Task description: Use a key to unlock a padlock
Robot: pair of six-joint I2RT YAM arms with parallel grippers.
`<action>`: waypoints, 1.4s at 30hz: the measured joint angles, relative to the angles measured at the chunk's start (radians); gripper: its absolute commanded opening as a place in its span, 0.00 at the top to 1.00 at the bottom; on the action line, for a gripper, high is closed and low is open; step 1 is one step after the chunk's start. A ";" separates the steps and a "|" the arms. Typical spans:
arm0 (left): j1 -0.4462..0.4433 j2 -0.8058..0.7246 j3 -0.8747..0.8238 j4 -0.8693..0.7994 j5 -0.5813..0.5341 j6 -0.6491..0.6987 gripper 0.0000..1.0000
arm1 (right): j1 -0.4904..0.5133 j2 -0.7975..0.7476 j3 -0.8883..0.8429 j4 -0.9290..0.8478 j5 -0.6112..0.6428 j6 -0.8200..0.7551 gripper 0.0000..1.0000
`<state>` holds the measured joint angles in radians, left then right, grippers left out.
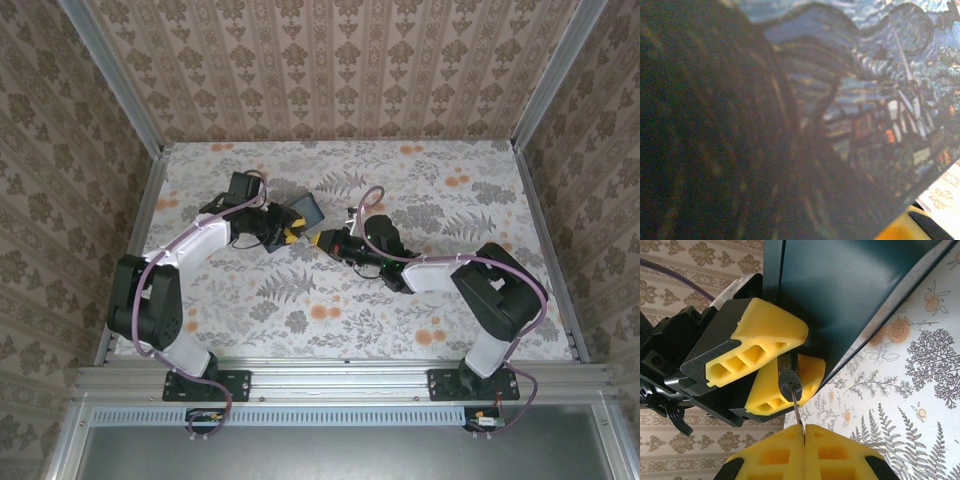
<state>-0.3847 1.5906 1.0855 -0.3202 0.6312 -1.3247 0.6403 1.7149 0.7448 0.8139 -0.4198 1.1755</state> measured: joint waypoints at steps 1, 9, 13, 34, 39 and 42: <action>0.000 0.000 0.000 0.000 -0.001 0.000 0.99 | 0.002 0.000 0.000 -0.001 0.001 -0.001 1.00; -0.002 -0.014 0.000 -0.051 -0.007 0.009 0.99 | 0.047 -0.026 0.029 -0.114 0.050 -0.113 1.00; -0.002 -0.031 -0.004 -0.058 -0.006 0.011 0.99 | 0.053 -0.056 0.033 -0.163 0.074 -0.161 1.00; 0.000 -0.043 -0.005 -0.137 -0.023 0.080 1.00 | 0.053 -0.010 0.037 -0.091 0.052 -0.170 1.00; 0.000 -0.043 -0.005 -0.138 -0.045 0.085 1.00 | 0.055 0.016 0.040 -0.052 0.049 -0.151 1.00; -0.002 -0.043 -0.006 -0.136 -0.037 0.083 1.00 | 0.055 0.033 0.064 -0.046 0.047 -0.144 1.00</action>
<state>-0.3866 1.5471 1.0794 -0.4561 0.5945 -1.2415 0.6952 1.7481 0.8085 0.7677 -0.3729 1.0317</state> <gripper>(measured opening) 0.296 0.061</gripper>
